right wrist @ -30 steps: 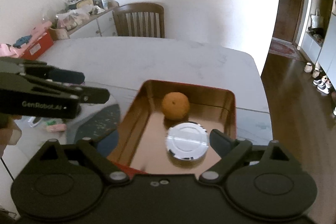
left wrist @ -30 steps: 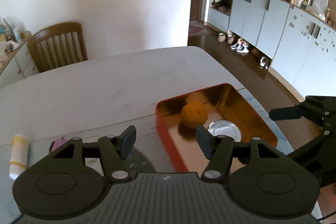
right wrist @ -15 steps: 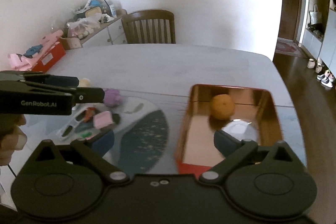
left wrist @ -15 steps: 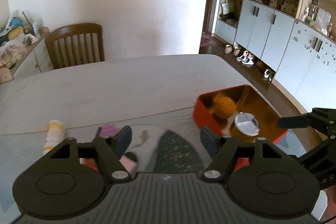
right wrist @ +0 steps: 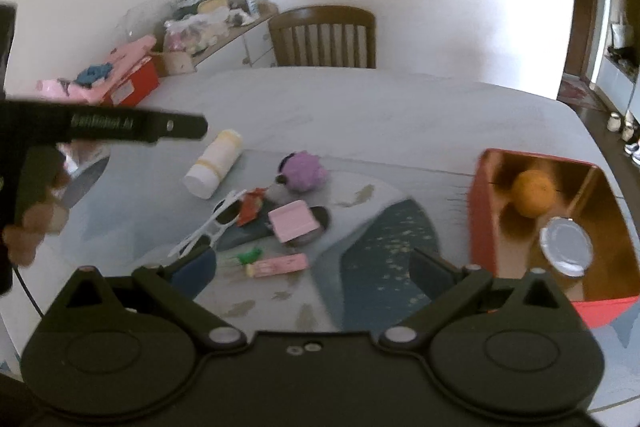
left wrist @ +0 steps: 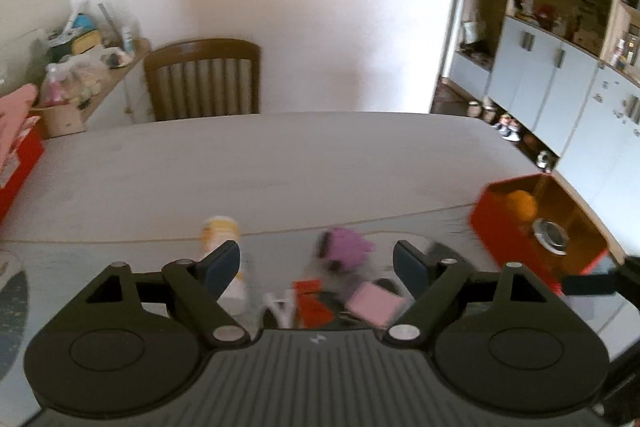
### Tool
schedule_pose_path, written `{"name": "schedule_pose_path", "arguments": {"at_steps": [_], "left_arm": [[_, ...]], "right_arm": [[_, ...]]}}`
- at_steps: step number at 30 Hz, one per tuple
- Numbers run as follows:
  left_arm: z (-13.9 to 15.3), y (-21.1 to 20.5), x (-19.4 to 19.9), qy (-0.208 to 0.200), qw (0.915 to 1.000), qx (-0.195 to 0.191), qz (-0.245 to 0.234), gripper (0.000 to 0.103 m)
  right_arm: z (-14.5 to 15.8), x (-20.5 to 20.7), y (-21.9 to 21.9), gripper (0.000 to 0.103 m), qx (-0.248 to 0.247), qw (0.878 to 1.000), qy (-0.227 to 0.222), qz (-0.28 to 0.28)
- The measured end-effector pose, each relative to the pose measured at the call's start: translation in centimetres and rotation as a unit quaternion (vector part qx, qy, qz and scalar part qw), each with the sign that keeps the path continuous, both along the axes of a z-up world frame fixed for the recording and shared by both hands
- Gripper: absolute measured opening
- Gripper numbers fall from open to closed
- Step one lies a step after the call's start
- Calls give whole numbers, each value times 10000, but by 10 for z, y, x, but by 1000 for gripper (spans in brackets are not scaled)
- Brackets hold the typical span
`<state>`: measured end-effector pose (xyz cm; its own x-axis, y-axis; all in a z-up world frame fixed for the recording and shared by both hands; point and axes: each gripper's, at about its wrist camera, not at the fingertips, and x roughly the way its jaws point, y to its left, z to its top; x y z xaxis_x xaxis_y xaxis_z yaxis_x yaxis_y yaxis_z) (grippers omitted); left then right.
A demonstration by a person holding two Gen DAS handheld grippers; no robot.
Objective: Organize rigid objects
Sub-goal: 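Open both tools and withdraw them from the red box toward the table, then grasp the white bottle with the left tool while the right tool grasps the pink eraser stick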
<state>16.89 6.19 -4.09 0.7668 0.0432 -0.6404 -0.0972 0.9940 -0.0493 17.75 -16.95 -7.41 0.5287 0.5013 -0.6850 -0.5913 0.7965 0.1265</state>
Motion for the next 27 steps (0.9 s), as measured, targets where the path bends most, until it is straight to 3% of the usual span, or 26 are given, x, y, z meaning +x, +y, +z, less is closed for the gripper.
{"name": "schedule_pose_path", "arguments": {"at_steps": [11, 22, 27], "left_arm": [[-31, 62, 21, 226, 9984, 186, 481, 84], [-71, 80, 61, 631, 9968, 101, 476, 84], [-88, 87, 79, 814, 9952, 66, 533, 84]], "right_arm": [[-37, -3, 55, 102, -564, 9977, -19, 372], [-66, 15, 80, 100, -907, 9942, 131, 555], [-77, 23, 91, 93, -1091, 9914, 211, 698]]}}
